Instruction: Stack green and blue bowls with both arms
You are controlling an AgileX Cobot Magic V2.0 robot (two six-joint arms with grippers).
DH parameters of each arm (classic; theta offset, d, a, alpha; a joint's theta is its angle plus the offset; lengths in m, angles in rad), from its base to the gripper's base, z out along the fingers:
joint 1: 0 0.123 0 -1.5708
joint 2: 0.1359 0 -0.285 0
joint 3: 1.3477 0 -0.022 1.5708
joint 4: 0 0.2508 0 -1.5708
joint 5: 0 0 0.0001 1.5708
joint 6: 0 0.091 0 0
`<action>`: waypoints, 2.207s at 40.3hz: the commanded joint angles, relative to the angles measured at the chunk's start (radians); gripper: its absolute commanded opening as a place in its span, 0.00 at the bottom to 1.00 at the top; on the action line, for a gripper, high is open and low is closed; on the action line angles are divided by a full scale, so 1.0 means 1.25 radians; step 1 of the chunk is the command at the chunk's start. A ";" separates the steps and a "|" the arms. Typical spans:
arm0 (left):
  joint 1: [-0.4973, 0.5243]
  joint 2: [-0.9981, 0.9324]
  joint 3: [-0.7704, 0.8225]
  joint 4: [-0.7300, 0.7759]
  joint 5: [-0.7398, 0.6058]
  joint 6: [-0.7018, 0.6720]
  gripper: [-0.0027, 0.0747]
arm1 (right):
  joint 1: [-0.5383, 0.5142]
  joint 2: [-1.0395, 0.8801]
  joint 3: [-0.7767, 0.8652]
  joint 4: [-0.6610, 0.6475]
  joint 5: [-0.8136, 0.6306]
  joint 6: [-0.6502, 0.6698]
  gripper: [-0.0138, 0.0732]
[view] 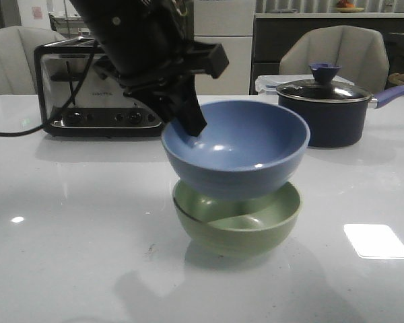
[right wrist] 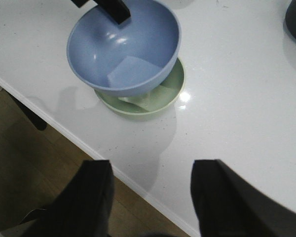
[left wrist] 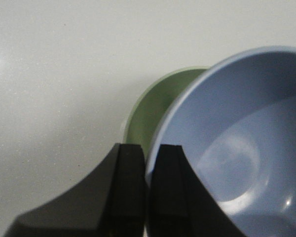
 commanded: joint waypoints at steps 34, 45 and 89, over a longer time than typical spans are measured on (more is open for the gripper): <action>-0.005 0.039 -0.026 -0.045 -0.069 -0.001 0.50 | 0.000 0.000 -0.023 0.006 -0.050 -0.009 0.70; -0.004 -0.089 -0.026 0.000 -0.059 -0.001 0.50 | 0.000 0.000 -0.023 0.006 -0.050 -0.009 0.70; -0.004 -0.932 0.524 0.267 0.075 -0.196 0.50 | 0.000 0.000 -0.023 -0.028 -0.049 -0.009 0.70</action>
